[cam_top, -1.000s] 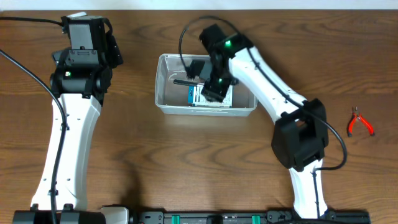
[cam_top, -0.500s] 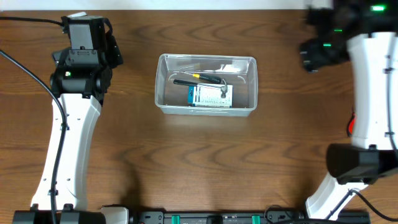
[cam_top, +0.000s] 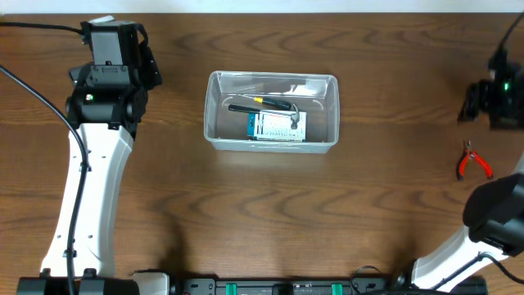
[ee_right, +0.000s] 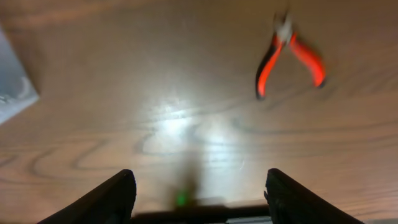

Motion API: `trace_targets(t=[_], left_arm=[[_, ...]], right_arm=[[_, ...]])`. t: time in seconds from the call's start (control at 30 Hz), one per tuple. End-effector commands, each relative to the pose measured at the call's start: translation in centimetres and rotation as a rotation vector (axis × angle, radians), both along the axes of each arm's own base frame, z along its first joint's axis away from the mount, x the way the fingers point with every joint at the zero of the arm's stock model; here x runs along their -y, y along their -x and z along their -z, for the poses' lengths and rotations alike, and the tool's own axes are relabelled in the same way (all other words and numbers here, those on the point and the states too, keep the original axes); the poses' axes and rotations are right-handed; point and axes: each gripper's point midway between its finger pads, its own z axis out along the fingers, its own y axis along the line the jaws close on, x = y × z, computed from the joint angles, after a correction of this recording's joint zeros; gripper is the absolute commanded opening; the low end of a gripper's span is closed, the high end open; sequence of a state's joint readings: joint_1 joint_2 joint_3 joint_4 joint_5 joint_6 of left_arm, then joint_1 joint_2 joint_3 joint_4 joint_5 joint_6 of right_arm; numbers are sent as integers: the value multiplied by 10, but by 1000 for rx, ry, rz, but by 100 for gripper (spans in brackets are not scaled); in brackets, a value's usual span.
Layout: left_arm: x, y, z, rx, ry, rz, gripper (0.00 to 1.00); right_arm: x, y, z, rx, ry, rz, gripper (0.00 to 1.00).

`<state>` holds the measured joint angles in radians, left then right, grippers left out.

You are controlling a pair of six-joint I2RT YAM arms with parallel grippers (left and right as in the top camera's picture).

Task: Pack container
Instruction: 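Move the right gripper to the red pliers and grasp them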

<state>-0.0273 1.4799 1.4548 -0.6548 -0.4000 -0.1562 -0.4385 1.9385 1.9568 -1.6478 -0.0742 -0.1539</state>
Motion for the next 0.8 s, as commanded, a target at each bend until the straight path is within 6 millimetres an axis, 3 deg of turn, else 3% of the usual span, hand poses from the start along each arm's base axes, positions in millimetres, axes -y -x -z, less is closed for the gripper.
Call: trace_targets(t=[0.0,0.2,0.3,0.63,0.77], left_arm=[[-5,0,-3,1,-18,-15,98],[-5,0,-3,1,-18,-15,98],[-5,0,-3,1,-18,-15,98],[-5,0,-3,1,-18,-15,98],[-5,0,-3,1,-18,-15,98]], right_arm=[[4,20,23,-29,-50,56,70],[21,40,96,-57,-67,129,70],[27,38,117,-25,-50,142,69],[67,20,127,40,159,132,64],[69,19,128,44,170,149,65]])
